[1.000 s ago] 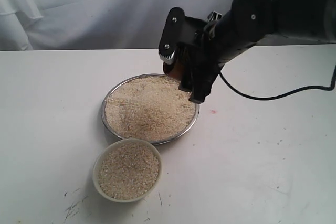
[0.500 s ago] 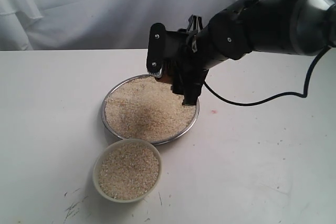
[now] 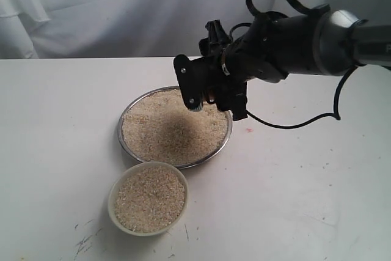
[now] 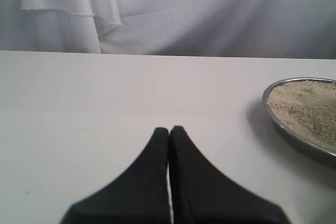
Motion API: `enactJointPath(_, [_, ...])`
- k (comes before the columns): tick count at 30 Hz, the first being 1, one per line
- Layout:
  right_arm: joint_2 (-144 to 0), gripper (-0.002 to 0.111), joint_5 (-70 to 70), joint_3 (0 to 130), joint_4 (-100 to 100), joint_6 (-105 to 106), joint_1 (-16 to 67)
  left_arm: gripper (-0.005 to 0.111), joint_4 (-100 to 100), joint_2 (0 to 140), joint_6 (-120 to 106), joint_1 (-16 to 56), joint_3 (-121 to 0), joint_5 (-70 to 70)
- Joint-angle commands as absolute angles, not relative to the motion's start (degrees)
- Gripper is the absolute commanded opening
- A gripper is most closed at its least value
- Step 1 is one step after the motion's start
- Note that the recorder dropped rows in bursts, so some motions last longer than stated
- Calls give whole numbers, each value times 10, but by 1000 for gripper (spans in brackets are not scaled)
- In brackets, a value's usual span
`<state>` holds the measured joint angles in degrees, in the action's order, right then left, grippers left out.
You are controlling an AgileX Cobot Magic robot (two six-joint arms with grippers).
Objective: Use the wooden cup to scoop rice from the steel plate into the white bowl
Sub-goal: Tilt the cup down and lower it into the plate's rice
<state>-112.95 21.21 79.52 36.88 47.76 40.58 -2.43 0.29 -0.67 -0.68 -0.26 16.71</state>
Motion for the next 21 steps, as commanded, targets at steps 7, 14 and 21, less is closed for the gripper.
enactJointPath(7, [-1136,0,243,801,533,466,410,0,-25,0,-5,-6,0,163])
enactJointPath(14, [-1171,0,264,858,536,456,417,0,-25,0,-5,-6,0,163])
enactJointPath(21, [-1215,0,280,903,543,462,418,0,-25,0,-5,-6,0,163])
